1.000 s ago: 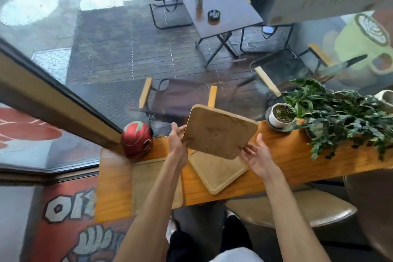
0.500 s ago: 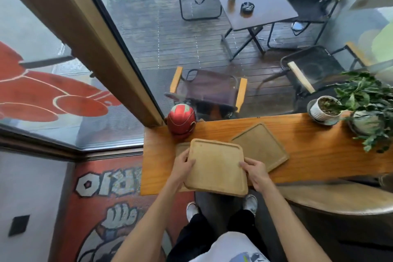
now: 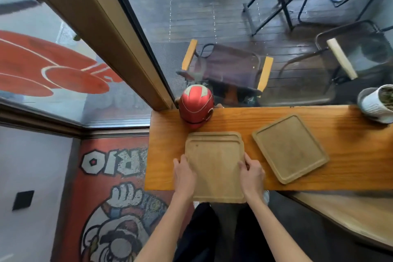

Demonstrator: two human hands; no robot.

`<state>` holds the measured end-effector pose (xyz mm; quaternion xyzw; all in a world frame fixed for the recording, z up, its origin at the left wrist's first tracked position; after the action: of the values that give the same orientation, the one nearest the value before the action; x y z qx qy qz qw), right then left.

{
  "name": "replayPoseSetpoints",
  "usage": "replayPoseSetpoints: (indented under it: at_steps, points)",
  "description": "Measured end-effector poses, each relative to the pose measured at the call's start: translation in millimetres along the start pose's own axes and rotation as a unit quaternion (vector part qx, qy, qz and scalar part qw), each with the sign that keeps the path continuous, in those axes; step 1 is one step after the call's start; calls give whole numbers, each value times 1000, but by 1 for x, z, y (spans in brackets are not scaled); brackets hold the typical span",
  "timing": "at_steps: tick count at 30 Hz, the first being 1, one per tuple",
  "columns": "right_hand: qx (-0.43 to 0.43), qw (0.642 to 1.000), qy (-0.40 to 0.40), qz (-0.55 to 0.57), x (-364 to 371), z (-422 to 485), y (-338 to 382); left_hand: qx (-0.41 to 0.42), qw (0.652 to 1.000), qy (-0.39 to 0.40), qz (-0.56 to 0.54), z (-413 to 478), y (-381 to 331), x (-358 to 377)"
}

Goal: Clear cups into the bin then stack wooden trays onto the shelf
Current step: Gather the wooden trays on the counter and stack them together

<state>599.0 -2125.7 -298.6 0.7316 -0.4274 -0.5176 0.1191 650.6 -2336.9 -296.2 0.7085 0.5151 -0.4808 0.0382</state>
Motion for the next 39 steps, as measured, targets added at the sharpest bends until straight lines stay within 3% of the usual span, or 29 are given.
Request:
replayPoseSetpoints:
  at_steps: [5, 14, 24, 28, 31, 39]
  points:
    - [-75, 992, -51, -92, 7, 20, 16, 43, 995, -24, 84, 18, -14, 8]
    - [-81, 986, -70, -131, 15, 27, 8, 64, 985, -63, 148, 25, -14, 18]
    - [-20, 993, -45, -112, 8, 32, 17, 31, 998, -29, 44, 36, -9, 4]
    - [-20, 999, 2, -26, 0, 22, 1, -10, 999, 27, -26, 30, 6, 7]
    - [-36, 998, 18, -45, 0, 5, -19, -26, 997, 54, -40, 18, 22, 13]
    - [-59, 996, 5, -61, -8, -2, -51, 19, 994, 79, -69, 7, 34, 28]
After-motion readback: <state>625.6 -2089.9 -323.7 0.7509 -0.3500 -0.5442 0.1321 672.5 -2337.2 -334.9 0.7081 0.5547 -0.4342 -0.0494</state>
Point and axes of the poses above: each hand's wrist, its own z-axis towards the middle knuckle, its own x-axis out of the palm, y = z × x, the point moved 4 cm from there along z, towards the middle knuckle, and after that the axes turned 4 degrees about -y, right-handed, at the moved point
